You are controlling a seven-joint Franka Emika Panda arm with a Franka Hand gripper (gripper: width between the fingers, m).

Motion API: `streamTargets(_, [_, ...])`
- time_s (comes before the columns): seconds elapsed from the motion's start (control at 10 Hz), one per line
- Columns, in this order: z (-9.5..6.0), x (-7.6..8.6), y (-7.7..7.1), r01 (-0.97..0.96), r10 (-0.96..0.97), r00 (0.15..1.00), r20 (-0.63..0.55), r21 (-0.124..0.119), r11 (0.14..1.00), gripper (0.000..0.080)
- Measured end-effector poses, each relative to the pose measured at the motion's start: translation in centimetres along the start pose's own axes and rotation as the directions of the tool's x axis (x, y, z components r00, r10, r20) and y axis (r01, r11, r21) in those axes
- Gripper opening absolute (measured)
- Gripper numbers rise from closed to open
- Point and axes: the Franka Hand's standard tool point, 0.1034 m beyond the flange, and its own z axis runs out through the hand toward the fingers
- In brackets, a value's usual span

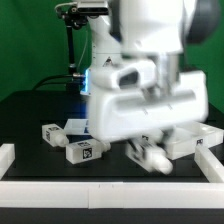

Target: Assemble one leg

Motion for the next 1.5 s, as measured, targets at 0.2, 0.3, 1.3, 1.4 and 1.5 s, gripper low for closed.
streamTargets(0.2, [-2.9,-2.4,3.0,-0.033,0.033,0.999,0.001,-0.023,0.999,0.0284])
streamTargets(0.3, [-3.1,-2.4,3.3,-0.04,0.04,0.999,-0.003,-0.028,0.999,0.0285])
streamTargets(1.3, [-2.5,-15.7,10.6,-0.003,0.004,0.999,0.04,-0.014,1.0,0.0285])
streamTargets(1.4, [-2.5,-15.4,10.4,0.003,-0.002,0.999,0.038,-0.015,1.0,0.0285])
streamTargets(1.5, [-2.5,-15.4,10.4,0.003,-0.003,0.999,0.038,-0.015,1.0,0.0285])
